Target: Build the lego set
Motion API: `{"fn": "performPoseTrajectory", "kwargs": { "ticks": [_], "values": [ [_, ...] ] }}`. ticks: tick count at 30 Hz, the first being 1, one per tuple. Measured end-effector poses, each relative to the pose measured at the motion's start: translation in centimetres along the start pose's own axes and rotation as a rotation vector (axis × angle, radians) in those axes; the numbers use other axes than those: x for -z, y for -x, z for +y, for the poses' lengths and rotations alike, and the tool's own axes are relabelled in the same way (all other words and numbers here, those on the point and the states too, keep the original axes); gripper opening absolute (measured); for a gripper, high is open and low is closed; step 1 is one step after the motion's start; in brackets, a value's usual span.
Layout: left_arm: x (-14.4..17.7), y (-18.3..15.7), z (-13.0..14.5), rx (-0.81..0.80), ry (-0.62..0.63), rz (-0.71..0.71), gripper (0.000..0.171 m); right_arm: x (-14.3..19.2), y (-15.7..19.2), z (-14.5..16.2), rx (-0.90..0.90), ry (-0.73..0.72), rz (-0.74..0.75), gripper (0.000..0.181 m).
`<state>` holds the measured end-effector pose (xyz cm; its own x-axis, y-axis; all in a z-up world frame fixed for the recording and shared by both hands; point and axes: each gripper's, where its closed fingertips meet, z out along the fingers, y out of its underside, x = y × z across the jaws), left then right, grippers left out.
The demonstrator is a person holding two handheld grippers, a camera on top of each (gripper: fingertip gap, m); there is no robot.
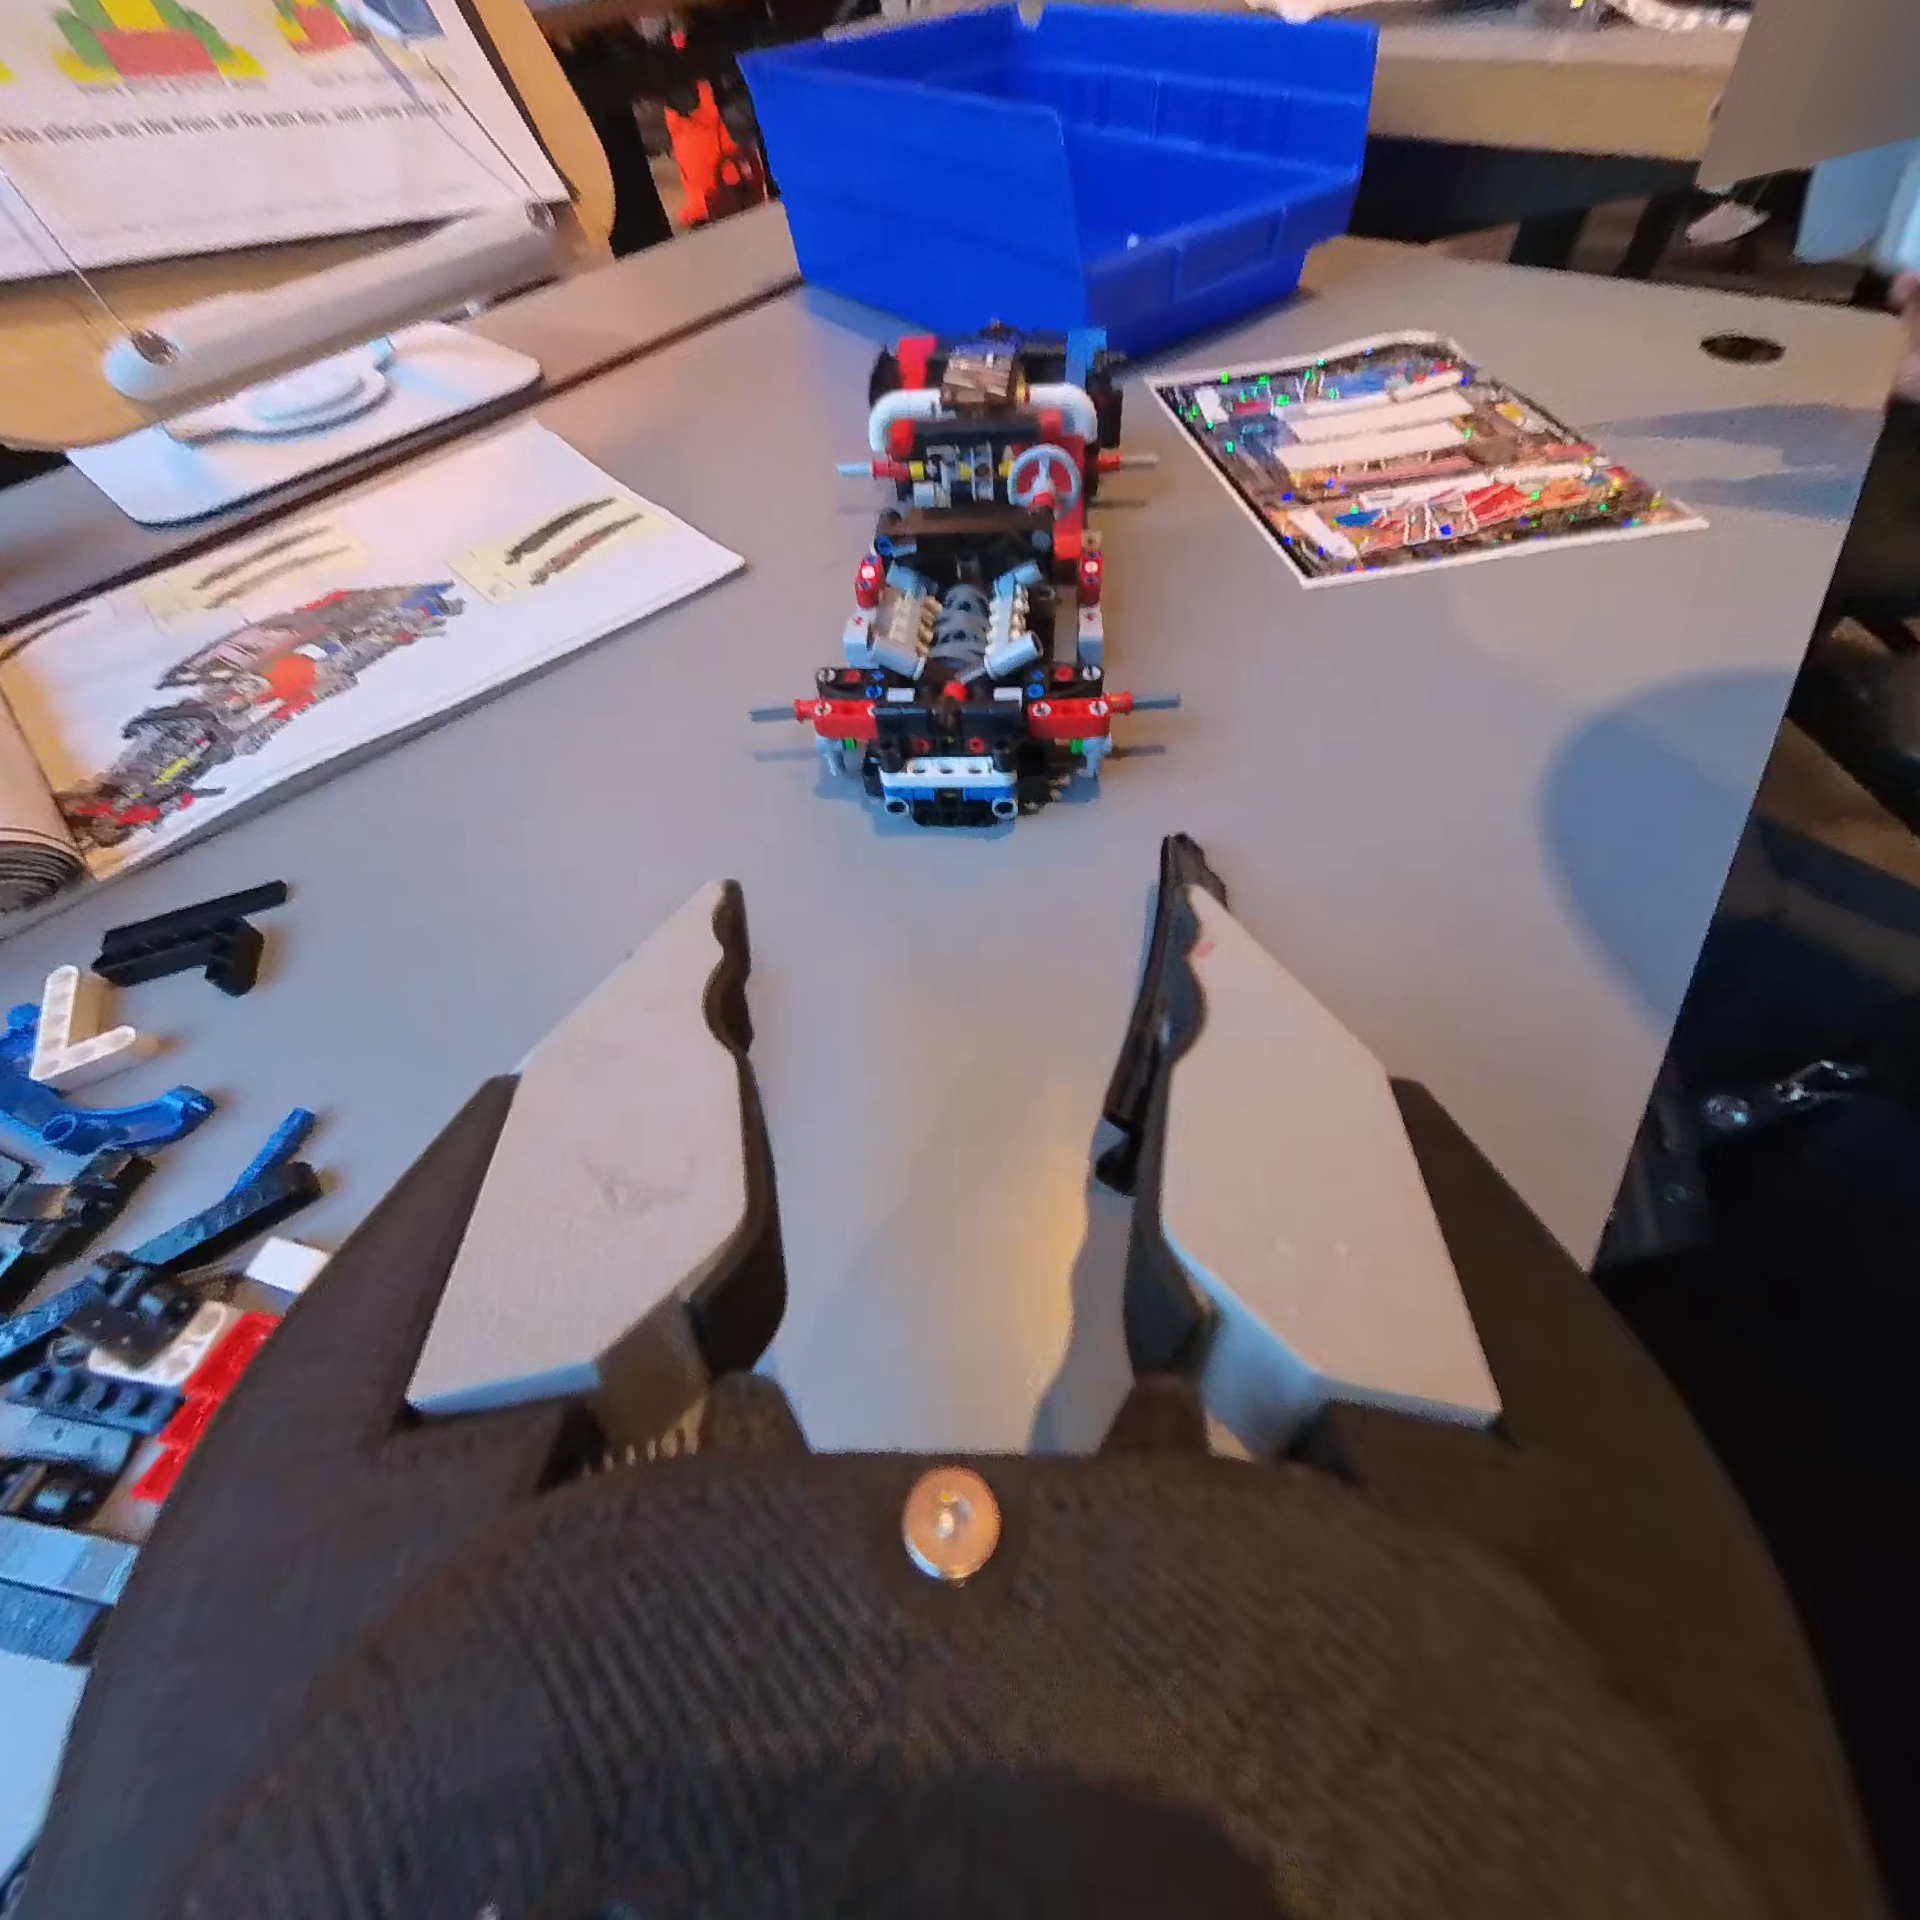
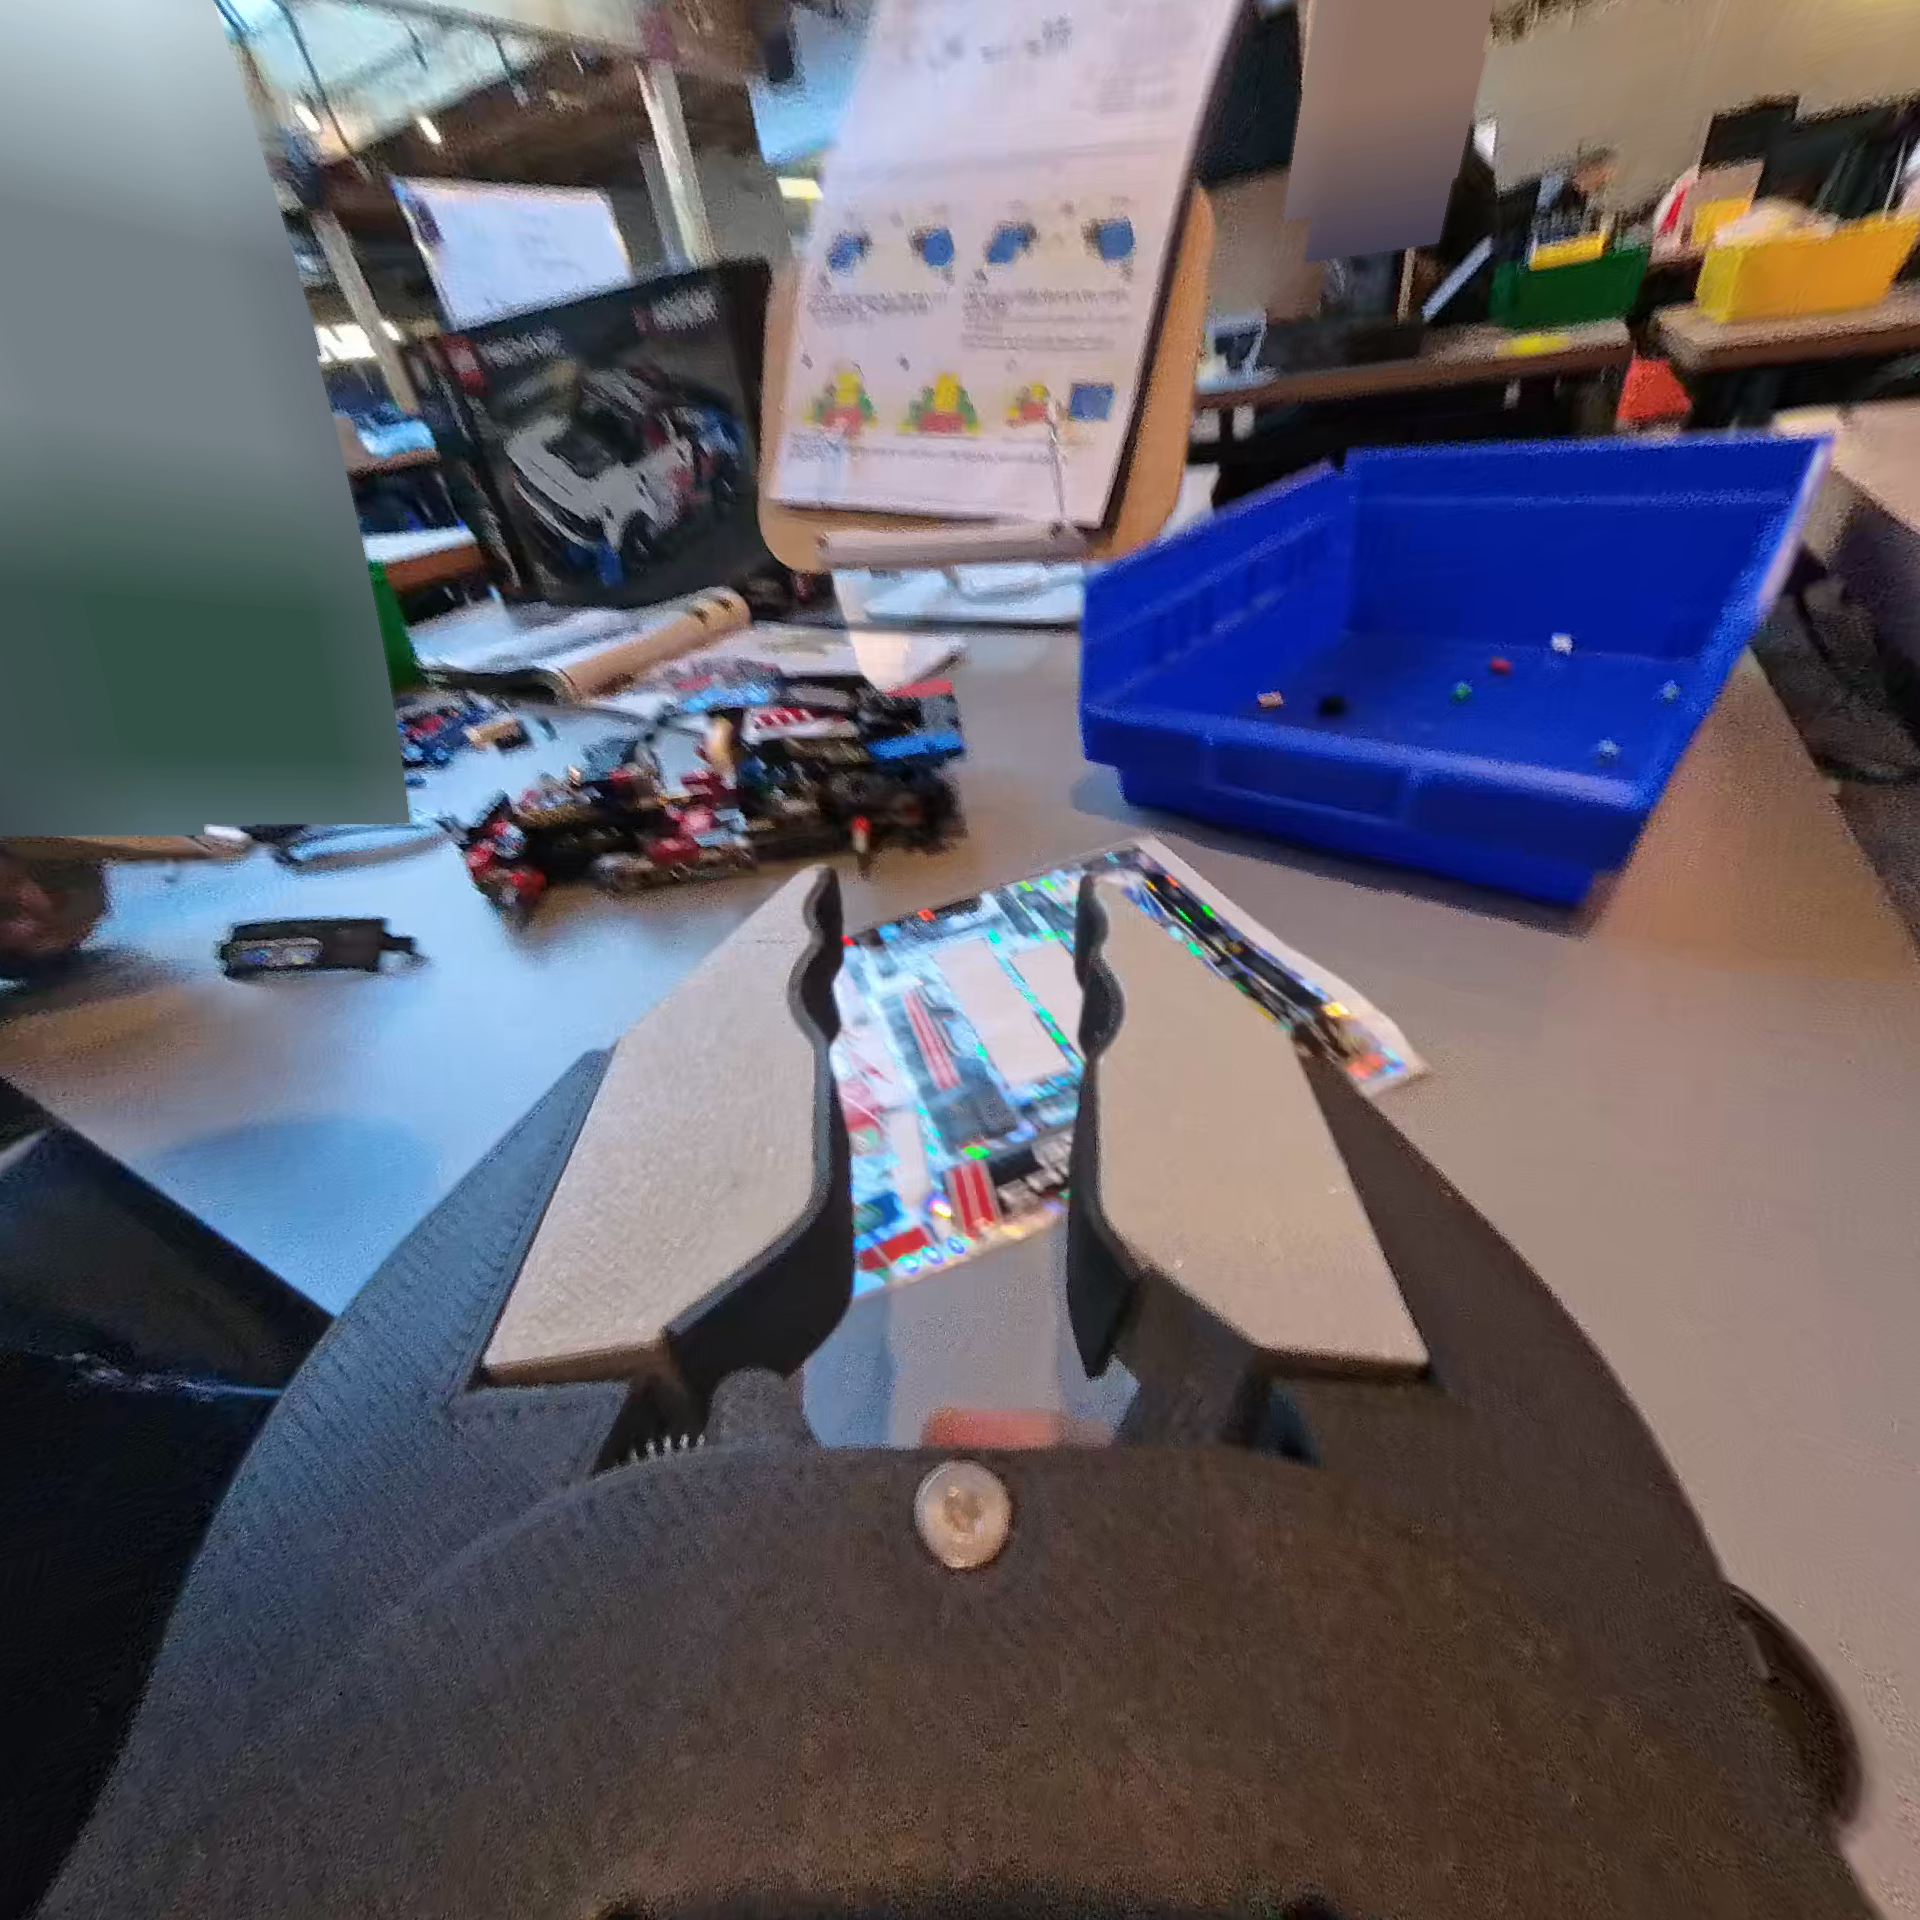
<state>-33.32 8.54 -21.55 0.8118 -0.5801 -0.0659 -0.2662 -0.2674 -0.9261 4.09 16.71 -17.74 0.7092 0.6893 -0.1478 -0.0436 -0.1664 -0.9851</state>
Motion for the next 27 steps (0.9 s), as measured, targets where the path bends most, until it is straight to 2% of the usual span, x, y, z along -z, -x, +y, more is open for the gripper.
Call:
{"fn": "performPoseTrajectory", "kwargs": {
  "ticks": [3, 6, 13, 19, 27],
  "values": [
    [0.0, -0.1, -0.1, -0.011, -0.011, 0.015, 0.073, -0.9, -2.3, 1.3, -0.024, 0.090, -0.007, 0.043],
    [-0.2, -0.9, 0.1, -0.055, 0.003, 0.057, 0.059, -2.3, -4.1, 0.8, -0.029, 0.095, -0.012, 0.043],
    [-0.8, -0.2, 0.5, -0.083, 0.036, 0.020, 0.059, -4.9, -7.4, 0.4, -0.015, 0.105, 0.003, 0.043],
    [-0.4, 1.1, -0.2, -0.048, -0.015, -0.041, 0.059, -5.8, -7.2, 0.1, -0.030, 0.090, -0.041, 0.043],
    [-0.4, 1.4, -0.3, -0.048, -0.019, -0.061, 0.059, -6.4, -6.3, 0.7, 0.064, 0.137, -0.036, 0.043]
  ]
}}
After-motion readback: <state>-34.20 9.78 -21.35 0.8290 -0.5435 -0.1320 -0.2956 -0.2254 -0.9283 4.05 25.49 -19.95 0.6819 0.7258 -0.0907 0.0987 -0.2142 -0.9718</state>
